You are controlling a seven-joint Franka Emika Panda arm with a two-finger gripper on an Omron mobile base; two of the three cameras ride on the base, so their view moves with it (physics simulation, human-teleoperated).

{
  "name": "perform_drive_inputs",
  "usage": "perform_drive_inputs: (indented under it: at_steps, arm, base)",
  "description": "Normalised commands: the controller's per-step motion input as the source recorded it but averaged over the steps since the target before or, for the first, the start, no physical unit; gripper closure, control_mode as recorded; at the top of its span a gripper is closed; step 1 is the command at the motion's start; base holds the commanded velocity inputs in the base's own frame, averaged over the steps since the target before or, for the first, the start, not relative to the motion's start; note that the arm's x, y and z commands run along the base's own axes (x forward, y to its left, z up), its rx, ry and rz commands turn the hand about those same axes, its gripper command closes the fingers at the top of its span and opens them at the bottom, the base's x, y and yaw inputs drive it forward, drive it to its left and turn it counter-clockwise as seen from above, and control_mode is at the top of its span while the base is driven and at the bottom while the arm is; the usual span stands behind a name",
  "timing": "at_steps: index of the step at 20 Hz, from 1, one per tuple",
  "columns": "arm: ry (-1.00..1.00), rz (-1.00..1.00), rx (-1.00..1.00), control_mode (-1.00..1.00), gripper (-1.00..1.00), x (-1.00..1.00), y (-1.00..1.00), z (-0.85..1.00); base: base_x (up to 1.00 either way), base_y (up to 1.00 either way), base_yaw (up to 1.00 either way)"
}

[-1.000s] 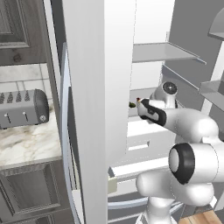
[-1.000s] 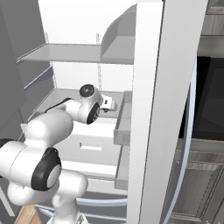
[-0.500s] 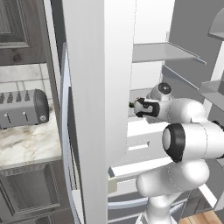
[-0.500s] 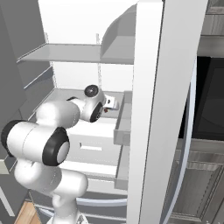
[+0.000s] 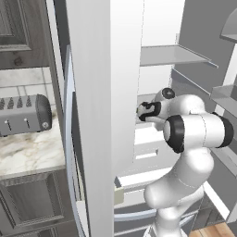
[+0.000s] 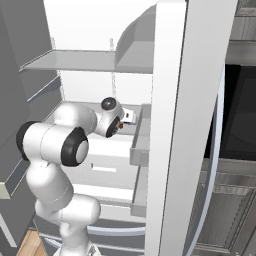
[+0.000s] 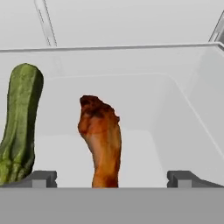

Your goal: Place one squash and one chicken drumstick in each tupperware on the nearby counter, to pack two identical lunches.

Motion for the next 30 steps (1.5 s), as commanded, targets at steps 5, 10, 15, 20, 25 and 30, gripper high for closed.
perform_drive_inputs:
  at_steps: [5, 10, 15, 20, 25, 30]
  arm:
    - [0.0, 0.0, 0.0, -1.0, -1.0, 0.39, -0.04, -0.25]
    - [0.0, 0.0, 0.0, -1.0, -1.0, 0.28, -0.08, -0.29]
    - [0.02, 0.0, 0.0, -1.0, 1.0, 0.0, -0.18, -0.44]
    - [0.04, 0.0, 0.0, -1.0, 1.0, 0.0, -0.09, -0.5]
    - [0.03, -0.01, 0.0, -1.0, 1.0, -0.03, -0.01, -0.6]
    - [0.0, -0.01, -0.01, -1.0, 1.0, -0.29, 0.0, -0.6]
  base:
    - [0.0, 0.0, 0.0]
    - [0.0, 0.0, 0.0]
    - [0.0, 0.0, 0.0]
    - [0.0, 0.0, 0.0]
    - [0.0, 0.0, 0.0]
    - [0.0, 0.0, 0.0]
